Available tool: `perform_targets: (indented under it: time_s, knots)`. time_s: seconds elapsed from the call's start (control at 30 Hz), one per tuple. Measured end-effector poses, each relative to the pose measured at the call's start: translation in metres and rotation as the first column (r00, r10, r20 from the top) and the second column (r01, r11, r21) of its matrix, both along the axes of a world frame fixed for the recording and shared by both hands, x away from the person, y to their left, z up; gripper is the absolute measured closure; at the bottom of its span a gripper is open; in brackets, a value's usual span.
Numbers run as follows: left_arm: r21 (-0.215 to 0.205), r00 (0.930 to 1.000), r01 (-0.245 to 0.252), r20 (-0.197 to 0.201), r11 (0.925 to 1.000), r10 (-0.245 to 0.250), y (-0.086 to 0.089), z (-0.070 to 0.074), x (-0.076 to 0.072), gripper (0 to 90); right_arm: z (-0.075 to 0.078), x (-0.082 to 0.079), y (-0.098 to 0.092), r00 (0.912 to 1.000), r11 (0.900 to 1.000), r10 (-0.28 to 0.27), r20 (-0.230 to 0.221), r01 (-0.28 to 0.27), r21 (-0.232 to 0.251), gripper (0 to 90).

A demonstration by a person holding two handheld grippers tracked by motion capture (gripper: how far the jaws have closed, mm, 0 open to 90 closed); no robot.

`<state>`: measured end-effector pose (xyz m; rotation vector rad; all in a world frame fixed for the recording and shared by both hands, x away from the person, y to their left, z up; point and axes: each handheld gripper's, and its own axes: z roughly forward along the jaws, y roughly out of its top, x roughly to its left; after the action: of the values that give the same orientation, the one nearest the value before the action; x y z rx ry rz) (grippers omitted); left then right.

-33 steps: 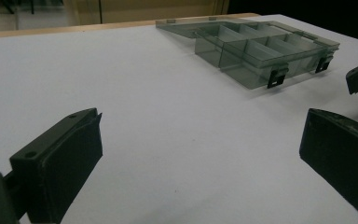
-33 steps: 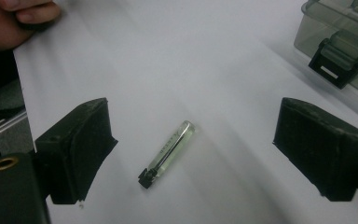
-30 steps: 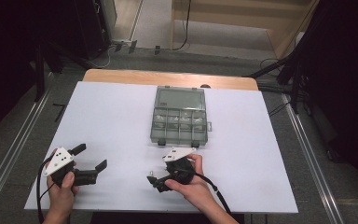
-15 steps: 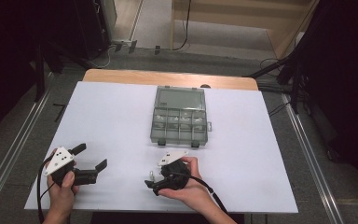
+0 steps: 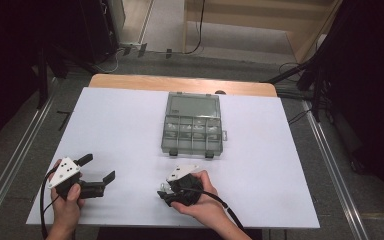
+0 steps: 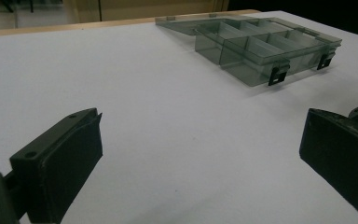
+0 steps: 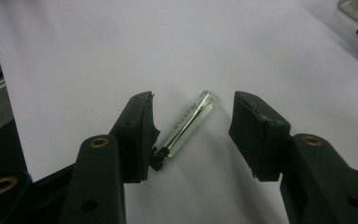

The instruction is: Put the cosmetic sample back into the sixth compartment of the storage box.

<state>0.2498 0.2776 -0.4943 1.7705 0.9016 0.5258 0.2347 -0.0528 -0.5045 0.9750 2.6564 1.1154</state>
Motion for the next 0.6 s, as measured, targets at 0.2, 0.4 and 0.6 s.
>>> perform_targets:
  time_s: [0.2,0.4,0.6]
  knots:
    - [0.005,1.0000,0.001,0.001,1.0000,-0.001,-0.0006,-0.0002,0.0001,0.0,-0.0009,-0.0010,-0.0003,0.9999,1.000,0.006,0.011,-0.006,-0.010,57.6]
    - [0.006,1.0000,0.001,0.000,1.0000,-0.001,-0.0006,-0.0002,0.0001,0.0,-0.0022,-0.0006,-0.0023,0.9997,0.999,-0.019,0.017,0.019,-0.035,67.5]
    - [0.007,1.0000,0.001,-0.001,1.0000,-0.001,-0.0008,-0.0002,0.0000,0.0,-0.0022,-0.0008,-0.0040,0.9991,0.998,-0.030,0.030,0.032,-0.063,77.4]
